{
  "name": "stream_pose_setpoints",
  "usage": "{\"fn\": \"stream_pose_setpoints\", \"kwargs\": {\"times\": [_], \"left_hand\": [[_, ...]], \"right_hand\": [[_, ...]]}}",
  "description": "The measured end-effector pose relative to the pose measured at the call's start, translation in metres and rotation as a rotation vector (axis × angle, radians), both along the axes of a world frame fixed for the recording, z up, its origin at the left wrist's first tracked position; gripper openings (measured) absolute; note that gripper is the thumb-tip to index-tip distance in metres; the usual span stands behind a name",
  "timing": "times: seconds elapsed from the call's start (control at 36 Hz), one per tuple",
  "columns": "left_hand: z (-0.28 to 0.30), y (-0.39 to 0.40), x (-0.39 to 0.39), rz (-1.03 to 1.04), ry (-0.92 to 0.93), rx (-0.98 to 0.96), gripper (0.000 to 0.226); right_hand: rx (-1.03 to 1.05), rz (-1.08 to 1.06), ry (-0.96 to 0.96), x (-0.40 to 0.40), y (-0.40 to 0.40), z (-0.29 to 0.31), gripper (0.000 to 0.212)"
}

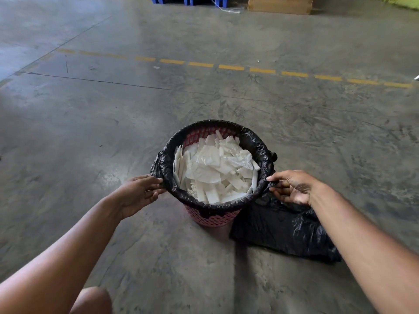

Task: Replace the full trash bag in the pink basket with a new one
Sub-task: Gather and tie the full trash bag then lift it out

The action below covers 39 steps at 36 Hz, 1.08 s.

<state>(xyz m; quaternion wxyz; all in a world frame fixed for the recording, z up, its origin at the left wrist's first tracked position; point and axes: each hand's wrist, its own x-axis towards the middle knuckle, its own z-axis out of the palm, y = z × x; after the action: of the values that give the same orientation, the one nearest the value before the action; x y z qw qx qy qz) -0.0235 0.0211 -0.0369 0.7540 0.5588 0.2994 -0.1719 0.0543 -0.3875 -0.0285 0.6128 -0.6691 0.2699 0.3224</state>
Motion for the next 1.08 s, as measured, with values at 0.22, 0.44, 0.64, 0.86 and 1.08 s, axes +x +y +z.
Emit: {"fn": "stream_pose_setpoints", "kwargs": {"times": [0.22, 0.44, 0.64, 0.86, 1.08], "left_hand": [[-0.001, 0.001, 0.005, 0.145, -0.003, -0.186, 0.015], [-0.001, 0.003, 0.038, 0.044, 0.113, 0.088, 0.05], [-0.021, 0.017, 0.086, -0.086, 0.13, 0.259, 0.053], [-0.025, -0.005, 0.106, 0.161, 0.102, 0.401, 0.012], [-0.013, -0.042, 0.11, 0.362, -0.045, 0.859, 0.037]], "right_hand": [[0.024, -0.099, -0.097, 0.001, -0.003, 0.001, 0.012], [-0.056, -0.156, -0.034, 0.027, 0.013, -0.007, 0.044], [-0.081, -0.13, -0.014, 0.064, 0.03, -0.012, 0.021], [-0.244, -0.15, -0.069, 0.097, 0.028, -0.023, 0.038], [-0.467, -0.534, -0.37, 0.086, 0.075, -0.002, 0.044]]}}
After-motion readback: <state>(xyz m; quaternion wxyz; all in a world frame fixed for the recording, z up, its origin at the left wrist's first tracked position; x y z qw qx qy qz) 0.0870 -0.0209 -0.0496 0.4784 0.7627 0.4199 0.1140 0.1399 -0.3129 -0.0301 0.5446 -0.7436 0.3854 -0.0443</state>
